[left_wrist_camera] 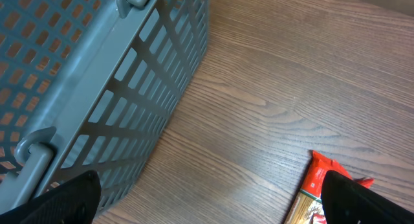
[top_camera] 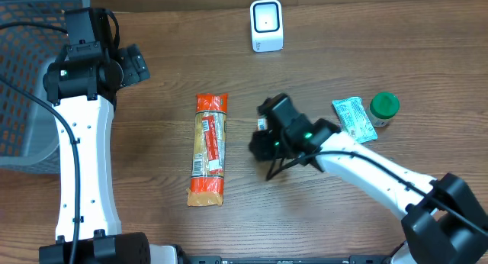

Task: Scan the item barcode
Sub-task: 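Move the right gripper over the red-and-yellow spaghetti pack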

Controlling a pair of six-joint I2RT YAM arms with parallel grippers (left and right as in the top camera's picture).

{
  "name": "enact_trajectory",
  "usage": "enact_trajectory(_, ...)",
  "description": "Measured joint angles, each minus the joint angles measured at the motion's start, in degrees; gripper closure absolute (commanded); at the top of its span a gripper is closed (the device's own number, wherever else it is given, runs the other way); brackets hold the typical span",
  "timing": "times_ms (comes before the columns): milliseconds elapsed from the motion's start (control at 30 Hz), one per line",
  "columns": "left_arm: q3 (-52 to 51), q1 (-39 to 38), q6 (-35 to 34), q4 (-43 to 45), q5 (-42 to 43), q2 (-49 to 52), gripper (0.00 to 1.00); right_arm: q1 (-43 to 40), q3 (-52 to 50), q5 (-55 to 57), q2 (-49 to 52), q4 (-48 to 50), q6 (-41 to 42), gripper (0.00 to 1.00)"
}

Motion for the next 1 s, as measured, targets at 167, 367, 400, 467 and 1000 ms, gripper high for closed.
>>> enact_trajectory(167,0.0,0.0,0.0,0.0,0.0,0.0,0.00,5.8,0.5,2.0,0.0,4.0,-0.6,0.43)
enact_trajectory(367,0.0,0.0,0.0,0.0,0.0,0.0,0.00,9.3,0.7,4.0,1.7,7.3,-1.7,0.41)
enact_trajectory(400,0.0,0.0,0.0,0.0,0.0,0.0,0.00,9.6,0.7,4.2,2.5,8.1,-1.9,0.41)
enact_trajectory(467,0.0,0.0,0.0,0.0,0.0,0.0,0.00,9.7,0.8,4.5,3.9,9.1,-2.3,0.39)
enact_trajectory(1000,0.0,0.0,0.0,0.0,0.0,0.0,0.00,10.4,1.0,6.3,12.4,20.2,-6.6,0.42)
